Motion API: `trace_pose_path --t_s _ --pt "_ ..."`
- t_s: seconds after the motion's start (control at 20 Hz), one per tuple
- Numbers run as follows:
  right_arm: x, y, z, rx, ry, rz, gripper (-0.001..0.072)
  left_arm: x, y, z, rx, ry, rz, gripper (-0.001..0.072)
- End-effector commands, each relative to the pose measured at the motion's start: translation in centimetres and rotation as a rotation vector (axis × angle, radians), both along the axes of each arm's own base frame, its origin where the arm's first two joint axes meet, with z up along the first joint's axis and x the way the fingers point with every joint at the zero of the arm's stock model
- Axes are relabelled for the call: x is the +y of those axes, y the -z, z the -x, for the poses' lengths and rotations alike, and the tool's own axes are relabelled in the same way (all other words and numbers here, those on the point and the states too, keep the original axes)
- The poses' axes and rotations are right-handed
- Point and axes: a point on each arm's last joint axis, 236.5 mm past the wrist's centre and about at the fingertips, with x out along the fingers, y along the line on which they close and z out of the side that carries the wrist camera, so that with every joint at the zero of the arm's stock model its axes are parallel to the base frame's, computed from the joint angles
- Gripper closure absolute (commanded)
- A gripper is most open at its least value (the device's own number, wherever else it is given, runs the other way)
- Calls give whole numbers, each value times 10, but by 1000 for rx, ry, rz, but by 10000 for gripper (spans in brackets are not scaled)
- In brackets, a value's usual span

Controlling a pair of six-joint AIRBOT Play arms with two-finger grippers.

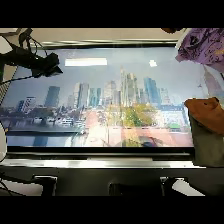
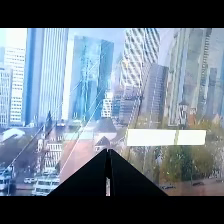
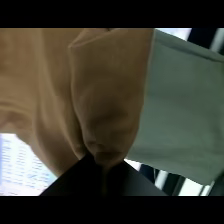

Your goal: Fold the clothes and pants, and hang the long-sleeved shirts on hangers.

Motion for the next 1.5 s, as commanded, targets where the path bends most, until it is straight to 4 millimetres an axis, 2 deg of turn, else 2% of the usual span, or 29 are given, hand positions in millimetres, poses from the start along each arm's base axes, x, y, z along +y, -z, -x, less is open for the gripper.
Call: trace_pose_path --t_s 0.0,0.15,0.3,0.5,0.85,1.15,1.2,1.3,1.35,1.45 --pt "7 34 44 37 70 -33 688 0 0 0 -1 -1 0 693" --pt "19 58 66 63 95 -76 688 1 0 -1 -1 -1 -1 693" --pt "36 82 78 113 72 -131 687 1 0 0 -1 -1 0 693" --pt "43 100 100 199 55 -144 687 1 0 -1 -1 -1 -1 693" --pt "33 102 135 341 36 -90 687 1 0 -1 -1 -2 0 693" --pt "32 100 142 372 39 -86 685 1 0 -1 -1 -2 0 693" --pt "33 100 143 376 39 -90 644 1 0 -1 -1 -2 0 693" --pt "35 100 144 382 40 -99 339 1 0 -1 -1 -1 -1 693" --pt "36 100 144 380 41 -102 251 1 0 -1 -1 -1 -1 693" --pt "31 90 132 320 47 -72 252 2 1 -1 -1 -3 -5 693"
